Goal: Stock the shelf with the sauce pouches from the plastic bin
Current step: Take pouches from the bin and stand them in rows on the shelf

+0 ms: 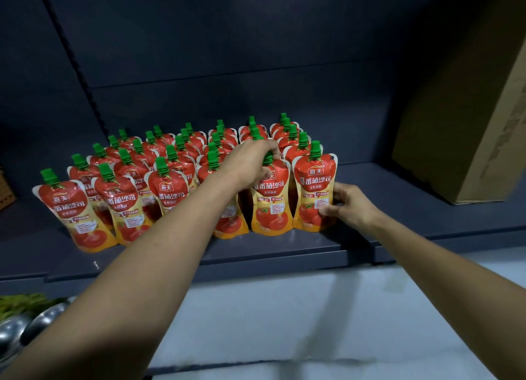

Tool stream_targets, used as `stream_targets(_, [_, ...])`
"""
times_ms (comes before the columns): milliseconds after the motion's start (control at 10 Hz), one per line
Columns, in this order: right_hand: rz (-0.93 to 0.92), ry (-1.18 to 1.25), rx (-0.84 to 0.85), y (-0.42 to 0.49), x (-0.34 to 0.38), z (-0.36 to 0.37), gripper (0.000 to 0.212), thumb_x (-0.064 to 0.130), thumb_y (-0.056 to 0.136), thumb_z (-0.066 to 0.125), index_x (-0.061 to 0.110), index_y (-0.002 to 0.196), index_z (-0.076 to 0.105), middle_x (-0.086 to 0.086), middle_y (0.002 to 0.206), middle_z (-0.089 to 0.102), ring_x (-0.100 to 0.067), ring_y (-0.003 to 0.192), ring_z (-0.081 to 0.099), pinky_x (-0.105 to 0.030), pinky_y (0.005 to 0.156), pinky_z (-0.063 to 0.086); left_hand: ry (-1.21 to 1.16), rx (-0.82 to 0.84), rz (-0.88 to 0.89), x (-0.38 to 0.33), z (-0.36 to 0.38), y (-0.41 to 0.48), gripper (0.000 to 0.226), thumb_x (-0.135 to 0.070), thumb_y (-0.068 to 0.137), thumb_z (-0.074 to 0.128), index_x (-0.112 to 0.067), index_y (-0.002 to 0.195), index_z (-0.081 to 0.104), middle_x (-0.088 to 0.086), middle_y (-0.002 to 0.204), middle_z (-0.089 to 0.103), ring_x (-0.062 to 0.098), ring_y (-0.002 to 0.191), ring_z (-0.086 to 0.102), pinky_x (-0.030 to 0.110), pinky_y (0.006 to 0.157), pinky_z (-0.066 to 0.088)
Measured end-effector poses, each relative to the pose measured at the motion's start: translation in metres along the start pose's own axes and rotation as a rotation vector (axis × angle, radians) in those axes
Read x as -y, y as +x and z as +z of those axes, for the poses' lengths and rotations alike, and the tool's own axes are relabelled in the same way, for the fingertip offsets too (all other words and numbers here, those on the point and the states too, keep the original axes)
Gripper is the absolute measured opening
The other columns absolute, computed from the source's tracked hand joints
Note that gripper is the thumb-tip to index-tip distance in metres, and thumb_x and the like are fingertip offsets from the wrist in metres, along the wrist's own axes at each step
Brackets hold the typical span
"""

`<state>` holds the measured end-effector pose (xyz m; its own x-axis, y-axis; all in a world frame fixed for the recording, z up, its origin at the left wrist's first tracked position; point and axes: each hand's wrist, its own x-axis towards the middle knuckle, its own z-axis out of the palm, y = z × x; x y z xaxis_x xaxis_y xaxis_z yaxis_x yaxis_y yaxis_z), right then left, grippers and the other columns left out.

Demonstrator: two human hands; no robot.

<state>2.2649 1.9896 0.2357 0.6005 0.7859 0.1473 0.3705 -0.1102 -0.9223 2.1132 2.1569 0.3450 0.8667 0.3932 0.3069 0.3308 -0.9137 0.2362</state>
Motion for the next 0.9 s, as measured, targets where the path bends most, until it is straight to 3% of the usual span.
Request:
stream_targets(100, [-0.001,-0.014,-0.004,-0.001,0.002,0.002,0.040,-0.006,0.083,0.066,0.015,0.116,0.060,0.004,0.105,0.070,-0.006,0.098,0.065,-0.030,0.090,0.052,0.021,0.000,-0.013,-0.001,0.000,0.000,0.031,-0.012,0.085,0.073,-0.026,0.107,0.057,0.007,0.118,0.063,0.025,0.101,0.062,0.038,0.082,0.056])
stream_targets(200, [0.053,-0.028,-0.016,0.000,0.001,0.005,0.039,0.004,0.085,0.068,0.018,0.120,0.058,0.005,0.110,0.068,-0.010,0.104,0.063,-0.037,0.097,0.049,0.032,0.002,-0.040,-0.002,0.001,-0.003,0.050,-0.021,0.085,0.073,-0.027,0.129,0.050,0.006,0.127,0.060,0.026,0.111,0.060,0.043,0.089,0.055])
stream_targets(300, [0.128,-0.090,-0.057,-0.003,0.000,0.009,0.046,0.016,0.086,0.069,0.015,0.128,0.052,-0.002,0.121,0.064,-0.020,0.113,0.060,-0.043,0.101,0.047,0.115,-0.030,-0.035,-0.004,0.003,-0.009,0.077,-0.031,0.085,0.072,-0.025,0.149,0.029,0.006,0.148,0.044,0.026,0.134,0.044,0.045,0.107,0.042])
stream_targets(400, [0.158,-0.156,-0.099,-0.014,0.001,0.014,0.050,0.020,0.088,0.067,0.016,0.133,0.047,-0.002,0.128,0.060,-0.022,0.119,0.056,-0.039,0.102,0.044,0.211,-0.153,-0.022,-0.007,0.007,-0.024,0.083,-0.040,0.088,0.067,-0.021,0.153,0.020,0.005,0.157,0.028,0.024,0.146,0.023,0.043,0.118,0.024])
stream_targets(500, [0.094,-0.242,-0.140,-0.036,-0.002,0.020,0.051,0.018,0.087,0.066,0.018,0.134,0.046,-0.003,0.130,0.058,-0.022,0.121,0.053,-0.032,0.094,0.041,0.211,-0.304,-0.004,-0.011,0.018,-0.048,0.078,-0.045,0.090,0.061,-0.021,0.153,0.022,0.003,0.159,0.024,0.021,0.149,0.017,0.041,0.121,0.015])
stream_targets(700, [-0.025,-0.503,-0.318,-0.086,-0.026,0.043,0.053,0.024,0.086,0.064,0.023,0.135,0.044,-0.003,0.135,0.048,-0.024,0.126,0.041,-0.041,0.101,0.037,0.013,-0.481,-0.049,-0.025,0.064,-0.118,0.048,-0.044,0.093,0.057,-0.021,0.135,0.052,-0.003,0.136,0.055,0.018,0.129,0.046,0.035,0.108,0.032])
stream_targets(800, [-0.094,-0.510,-0.368,-0.113,-0.031,0.060,0.046,0.025,0.088,0.063,0.019,0.131,0.050,-0.002,0.137,0.050,-0.024,0.127,0.043,-0.041,0.101,0.037,-0.074,-0.433,-0.097,-0.034,0.088,-0.156,0.036,-0.044,0.093,0.057,-0.025,0.125,0.060,-0.008,0.122,0.064,0.016,0.114,0.056,0.033,0.092,0.043])
stream_targets(900, [-0.111,-0.526,-0.399,-0.143,-0.028,0.077,0.038,0.031,0.091,0.060,0.021,0.127,0.055,0.002,0.140,0.048,-0.019,0.130,0.041,-0.038,0.101,0.037,-0.134,-0.247,-0.258,-0.034,0.111,-0.205,0.025,-0.049,0.095,0.050,-0.036,0.113,0.062,-0.017,0.109,0.067,0.006,0.104,0.061,0.025,0.080,0.044])
